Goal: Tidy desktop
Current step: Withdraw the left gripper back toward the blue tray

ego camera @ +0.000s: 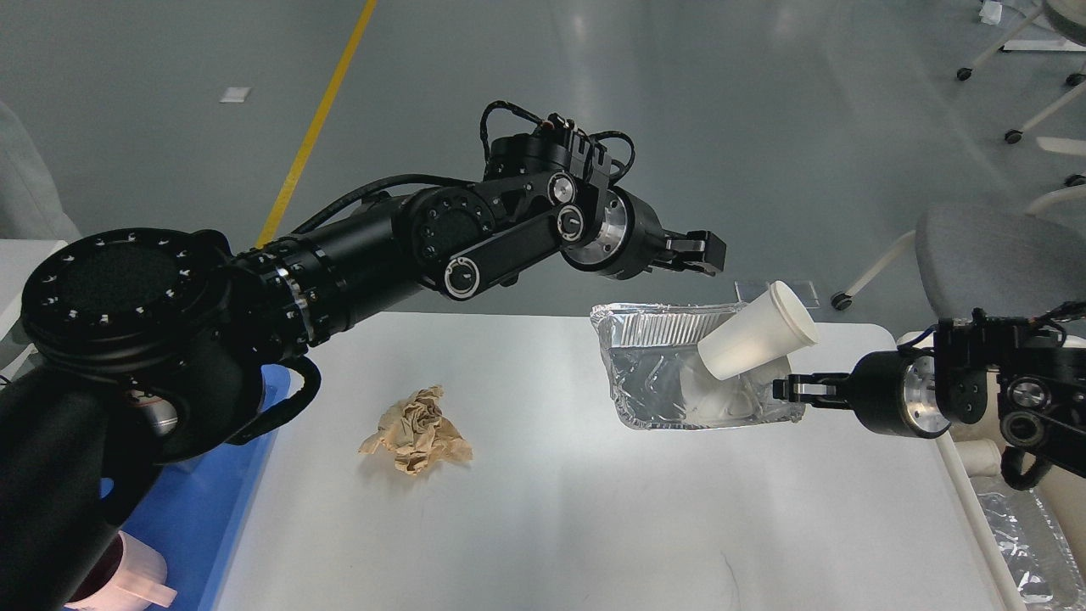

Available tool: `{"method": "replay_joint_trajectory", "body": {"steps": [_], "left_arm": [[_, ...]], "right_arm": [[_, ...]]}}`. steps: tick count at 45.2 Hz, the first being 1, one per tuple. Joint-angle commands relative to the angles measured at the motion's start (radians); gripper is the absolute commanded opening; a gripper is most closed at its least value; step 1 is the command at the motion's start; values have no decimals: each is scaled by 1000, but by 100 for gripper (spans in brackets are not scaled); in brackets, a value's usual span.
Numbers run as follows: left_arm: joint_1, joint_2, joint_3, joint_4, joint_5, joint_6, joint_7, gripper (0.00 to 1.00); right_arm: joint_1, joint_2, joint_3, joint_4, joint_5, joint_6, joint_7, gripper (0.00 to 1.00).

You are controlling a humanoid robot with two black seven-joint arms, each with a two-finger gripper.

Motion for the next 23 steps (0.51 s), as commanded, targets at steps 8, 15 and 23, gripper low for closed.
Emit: {"method": "replay_joint_trajectory", "body": {"steps": [8, 15, 23], "left_arm": [[16, 170, 13, -17, 1, -43, -1, 76], [79, 297, 19, -62, 11, -31, -1, 75], [161, 504, 17, -262, 78, 16, -3, 72]], "right_arm": [[-3, -10, 0, -1, 0, -1, 0, 0], [-3, -11, 0, -1, 0, -1, 0, 0], [-4, -11, 0, -3, 0, -1, 0, 0]]}}
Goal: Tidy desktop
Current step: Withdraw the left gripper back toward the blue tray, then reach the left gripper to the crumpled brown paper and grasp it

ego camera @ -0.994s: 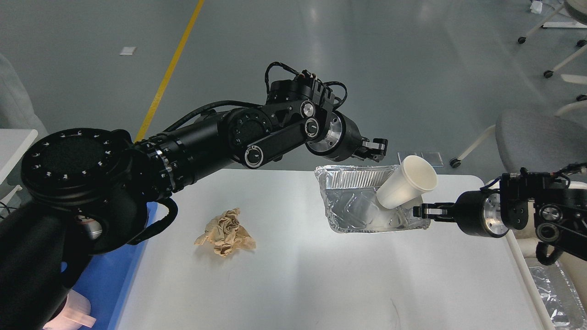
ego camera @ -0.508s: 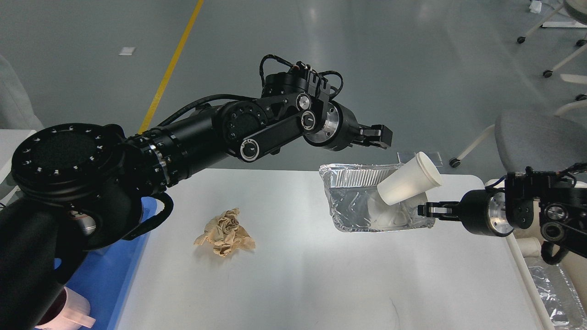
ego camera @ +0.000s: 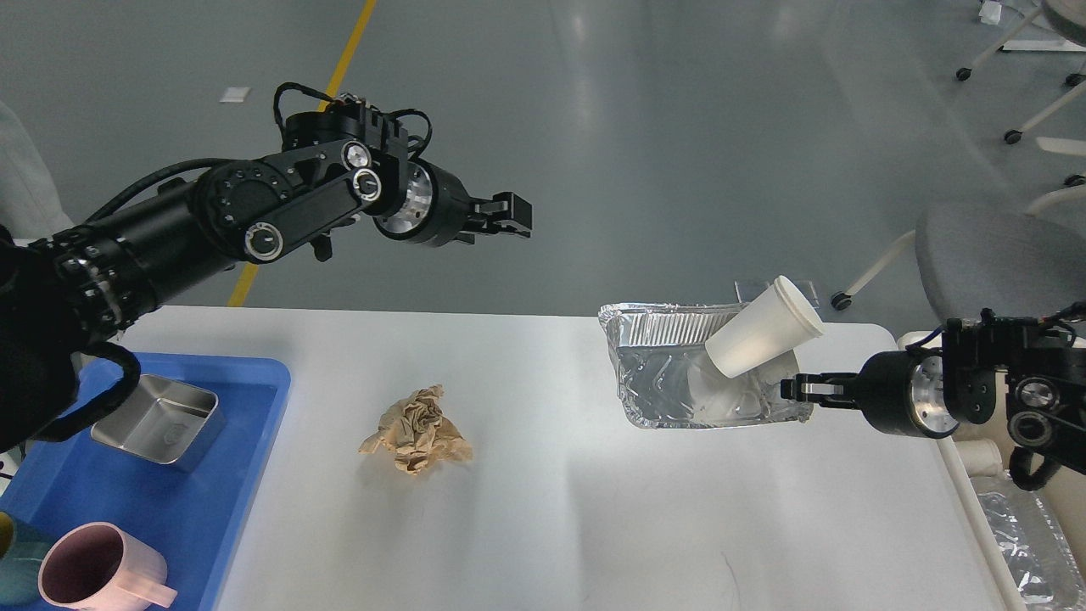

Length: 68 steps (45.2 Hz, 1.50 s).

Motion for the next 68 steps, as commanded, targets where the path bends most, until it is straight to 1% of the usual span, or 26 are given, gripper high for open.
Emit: {"method": "replay_joint_trajectory", "body": {"steps": [1, 4, 5, 6, 7, 11, 13, 14, 19, 22, 25, 32, 38, 41, 44, 49, 55, 61, 64, 68], "left_arm": [[66, 161, -3, -178, 68, 51, -3, 71], [94, 247, -6, -295, 108, 90, -3, 71], [94, 247, -6, -295, 108, 90, -3, 71], [111, 318, -12, -386, 125, 99, -3, 71], [120, 356, -15, -428, 126, 101, -3, 71], [141, 446, -18, -507, 128, 102, -4, 71], [149, 494, -20, -534, 128, 102, -12, 71], [154, 518, -20, -547, 128, 102, -23, 71], [169, 642, -23, -619, 128, 101, -109, 71], [171, 719, -23, -657, 128, 101, -144, 71], [175, 787, -23, -688, 126, 101, -155, 71], [204, 919, -23, -752, 125, 99, -155, 72], [209, 1025, -21, -783, 122, 91, -155, 72], [210, 1089, -21, -797, 123, 82, -167, 72], [210, 1143, -23, -806, 123, 67, -192, 72], [210, 1204, -23, -811, 123, 45, -230, 72], [210, 1230, -21, -808, 122, 42, -239, 72], [215, 1207, -14, -803, 122, 58, -239, 72], [221, 1174, -12, -791, 120, 65, -238, 72], [253, 1134, -12, -772, 122, 107, -238, 72]], "right_arm": [[-1, 0, 0, 0, 0, 1, 0, 0], [-3, 2, 0, -2, 0, 1, 0, 0], [-3, 2, 0, -2, 0, 1, 0, 0], [-5, 3, 0, -2, 0, 1, 0, 0], [-6, 3, 0, -2, 0, 1, 0, 0], [-9, 5, 0, -2, 0, 1, 0, 0], [-9, 5, 0, -2, 0, 1, 0, 0], [-11, 5, 0, -2, 0, 1, 0, 0], [-12, 5, 0, -2, 0, 1, 0, 0], [-12, 5, 0, -2, 0, 1, 0, 0], [-14, 6, 0, -2, -2, 1, 0, 0], [-14, 8, 0, -2, -2, 1, 0, 0], [-14, 8, 0, -2, 0, 1, 0, 0], [-14, 9, 0, -2, -2, 1, 0, 0], [-14, 9, 0, -3, -2, 1, 0, 0], [-15, 9, 0, -3, -2, 1, 0, 0], [-15, 12, 0, -3, -2, 1, 0, 0], [-12, 11, 0, -3, -2, 1, 0, 0], [-12, 9, 0, -3, -2, 1, 0, 0], [-11, 8, 1, -3, 0, 1, 0, 0]]}}
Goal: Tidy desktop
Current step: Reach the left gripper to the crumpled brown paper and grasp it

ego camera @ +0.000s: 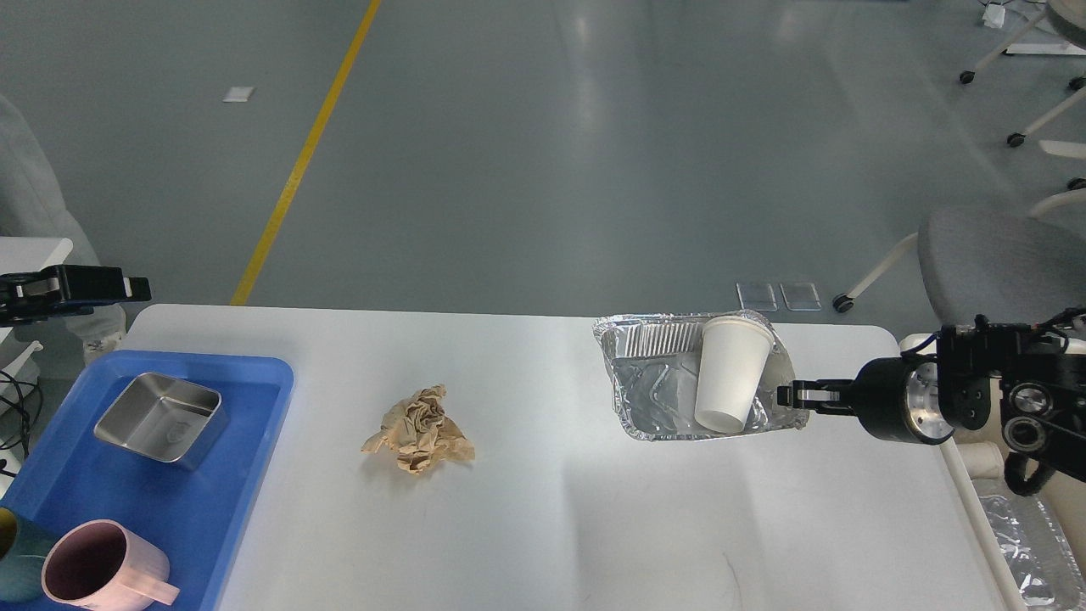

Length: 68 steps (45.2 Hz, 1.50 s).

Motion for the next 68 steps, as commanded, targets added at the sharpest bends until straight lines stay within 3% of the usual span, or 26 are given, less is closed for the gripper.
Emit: {"method": "replay_joint_trajectory", "body": {"steps": [1, 20, 34, 54, 58, 64, 66, 67, 68], "left_arm": [[44, -62, 1, 24, 3, 55, 1, 72], [270, -456, 5, 254, 16, 241, 15, 75], [333, -771, 1, 486, 15, 258, 21, 82], [389, -950, 3, 619, 15, 295, 18, 88], [416, -958, 4, 630, 16, 341, 17, 87], [452, -987, 6, 661, 18, 434, 17, 79], [455, -990, 8, 664, 18, 437, 15, 70], [455, -990, 8, 664, 18, 437, 15, 70], [457, -990, 6, 665, 18, 437, 15, 62]], "right_arm": [[2, -3, 2, 0, 1, 0, 0, 0], [2, -9, 6, 2, 3, 0, 0, 0], [-1, -11, 6, 2, 1, 0, 0, 0], [-1, -12, 8, 0, 1, 0, 0, 0], [-1, -14, 8, 2, 1, -1, 0, 0], [-1, -14, 8, 2, 1, -1, 0, 0], [-1, -14, 8, 2, 1, 0, 0, 0], [-1, -14, 8, 2, 1, 0, 0, 0], [-3, -15, 8, 2, 1, -1, 0, 0]]}}
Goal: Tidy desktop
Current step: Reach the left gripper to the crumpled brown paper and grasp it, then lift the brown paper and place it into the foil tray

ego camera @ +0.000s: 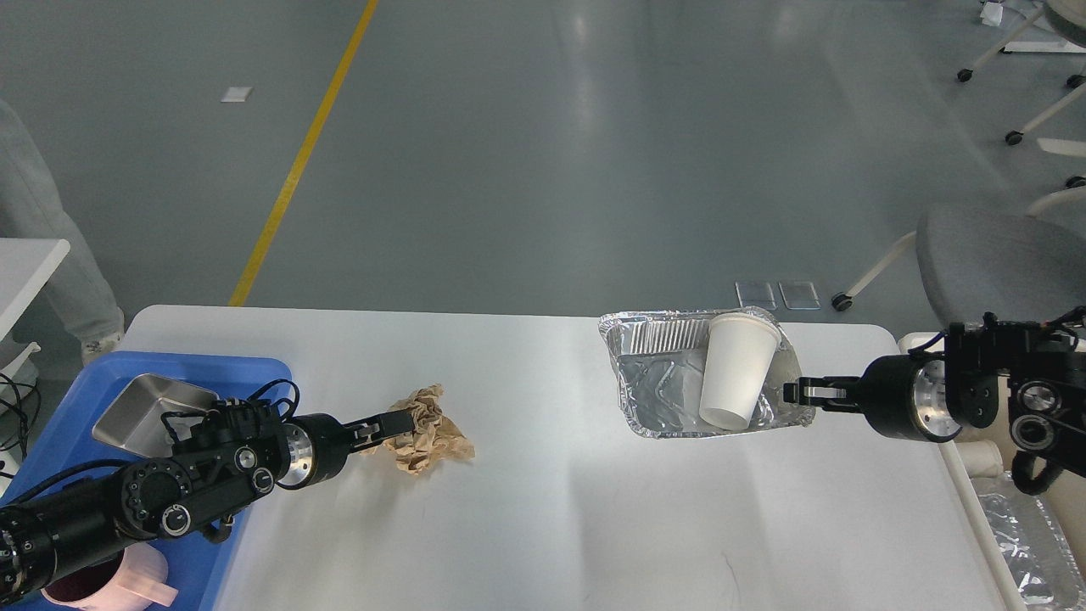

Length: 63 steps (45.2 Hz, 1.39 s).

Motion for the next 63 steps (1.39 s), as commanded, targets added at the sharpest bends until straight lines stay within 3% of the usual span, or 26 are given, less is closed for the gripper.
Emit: {"method": "replay_joint_trajectory", "body": {"steps": [1, 11, 16, 20, 27, 38, 44, 50, 63], "left_arm": [[7, -6, -1, 6, 0, 10, -1, 59], [7, -26, 1, 6, 0, 10, -1, 39], [5, -30, 1, 6, 2, 3, -12, 20], [1, -29, -1, 6, 2, 0, -15, 16], [-13, -15, -2, 3, 0, -55, -64, 2], [-33, 118, -21, -47, -4, -101, -78, 0], [-56, 262, -25, -145, -6, -118, -139, 0], [-102, 419, -70, -239, -12, -225, -162, 0], [-105, 640, -392, -293, -12, -599, -155, 2]], "right_arm": [[1, -3, 0, 0, 0, 0, 0, 0], [-1, -9, 0, 2, 2, 0, 0, 0], [1, -11, 0, 2, 2, -1, 0, 0], [1, -11, 0, 2, 2, -1, 0, 0], [1, -11, 0, 2, 2, -1, 0, 0], [-1, -17, 1, 2, 2, -1, 0, 0], [-1, -17, 3, 2, 2, -1, 0, 0], [-1, -16, 8, 2, 2, 0, 0, 0], [-1, -16, 8, 2, 2, 0, 0, 0]]}}
